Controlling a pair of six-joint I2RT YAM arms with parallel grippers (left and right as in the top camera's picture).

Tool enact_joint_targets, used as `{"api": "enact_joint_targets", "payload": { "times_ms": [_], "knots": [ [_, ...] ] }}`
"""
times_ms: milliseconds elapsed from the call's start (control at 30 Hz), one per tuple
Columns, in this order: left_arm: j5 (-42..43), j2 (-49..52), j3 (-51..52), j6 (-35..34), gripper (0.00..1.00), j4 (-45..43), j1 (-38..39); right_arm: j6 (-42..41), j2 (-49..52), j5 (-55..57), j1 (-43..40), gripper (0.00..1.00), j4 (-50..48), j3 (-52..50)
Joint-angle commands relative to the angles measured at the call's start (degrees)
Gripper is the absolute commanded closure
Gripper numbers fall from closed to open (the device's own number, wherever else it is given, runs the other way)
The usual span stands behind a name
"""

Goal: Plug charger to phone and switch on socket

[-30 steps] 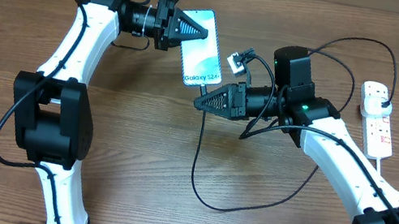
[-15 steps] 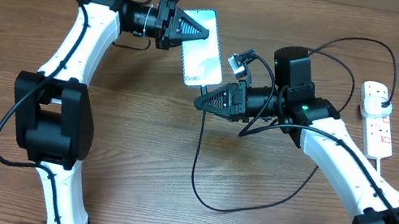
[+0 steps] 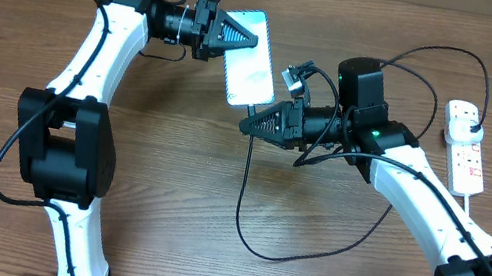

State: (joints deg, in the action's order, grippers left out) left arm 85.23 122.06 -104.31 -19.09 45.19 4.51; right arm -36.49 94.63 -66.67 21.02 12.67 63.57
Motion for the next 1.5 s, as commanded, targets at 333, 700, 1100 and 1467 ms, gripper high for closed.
{"api": "enact_joint_targets", "payload": {
  "times_ms": [333, 700, 1100, 1467],
  "knots": [
    [5.38, -0.57, -0.52, -0.24, 0.96, 2.99, 3.34, -0.33, 0.02, 7.50, -2.01, 0.96, -2.27, 1.25],
    [5.25, -0.57, -0.52, -0.24, 0.96, 2.75, 2.71, 0.94, 0.02, 7.06, -2.03, 0.80, -0.15, 1.25],
    [-0.33, -0.57, -0.52, -0.09, 0.96, 2.80, 0.70, 2.25, 0.00, 2.12, -5.75, 0.60, -0.13, 1.25],
    [-22.60, -0.57, -0.39, 8.96, 0.96, 13.81, 0.76, 5.33, 0.00, 1.53, -12.52, 0.36, 1.66, 1.25]
  ]
}}
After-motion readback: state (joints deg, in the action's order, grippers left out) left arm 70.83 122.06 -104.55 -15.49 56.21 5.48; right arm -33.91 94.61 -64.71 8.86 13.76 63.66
